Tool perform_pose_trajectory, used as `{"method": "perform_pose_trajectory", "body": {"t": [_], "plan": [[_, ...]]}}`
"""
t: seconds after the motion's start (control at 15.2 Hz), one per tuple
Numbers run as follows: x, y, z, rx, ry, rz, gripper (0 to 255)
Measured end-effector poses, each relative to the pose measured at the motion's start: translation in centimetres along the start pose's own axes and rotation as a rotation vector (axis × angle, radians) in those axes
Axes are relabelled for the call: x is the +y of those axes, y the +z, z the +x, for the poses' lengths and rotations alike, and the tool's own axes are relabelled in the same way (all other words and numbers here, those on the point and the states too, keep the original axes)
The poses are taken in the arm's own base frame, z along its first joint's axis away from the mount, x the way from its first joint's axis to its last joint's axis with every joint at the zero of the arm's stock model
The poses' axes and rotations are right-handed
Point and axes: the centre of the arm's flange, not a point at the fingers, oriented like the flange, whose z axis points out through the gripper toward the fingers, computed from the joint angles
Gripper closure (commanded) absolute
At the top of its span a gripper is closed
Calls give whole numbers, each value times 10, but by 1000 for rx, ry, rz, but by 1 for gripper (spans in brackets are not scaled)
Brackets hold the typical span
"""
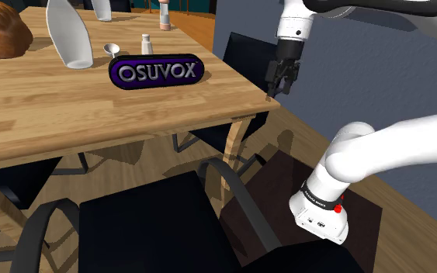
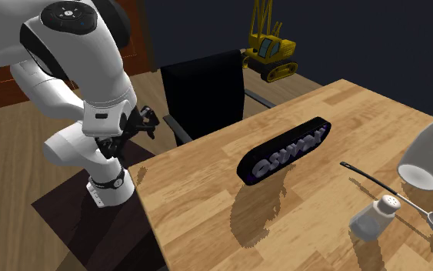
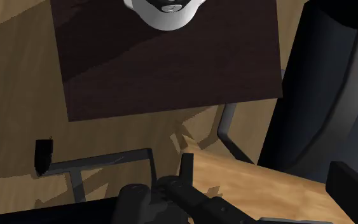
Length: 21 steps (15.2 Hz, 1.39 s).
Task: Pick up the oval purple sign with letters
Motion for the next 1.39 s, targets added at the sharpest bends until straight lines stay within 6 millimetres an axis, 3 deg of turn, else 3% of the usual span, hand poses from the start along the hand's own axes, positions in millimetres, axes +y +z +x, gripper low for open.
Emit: {"method": "perform_pose_trajectory", "body": {"t": [0.2, 0.46, 0.99, 1.39], "plan": [[-1, -3, 14, 2, -45, -9, 0], [-14, -14, 63, 10, -189, -37, 0], [-64, -38, 149, 25, -496, -96, 0], [-124, -50, 200, 36, -727, -141, 0]]}}
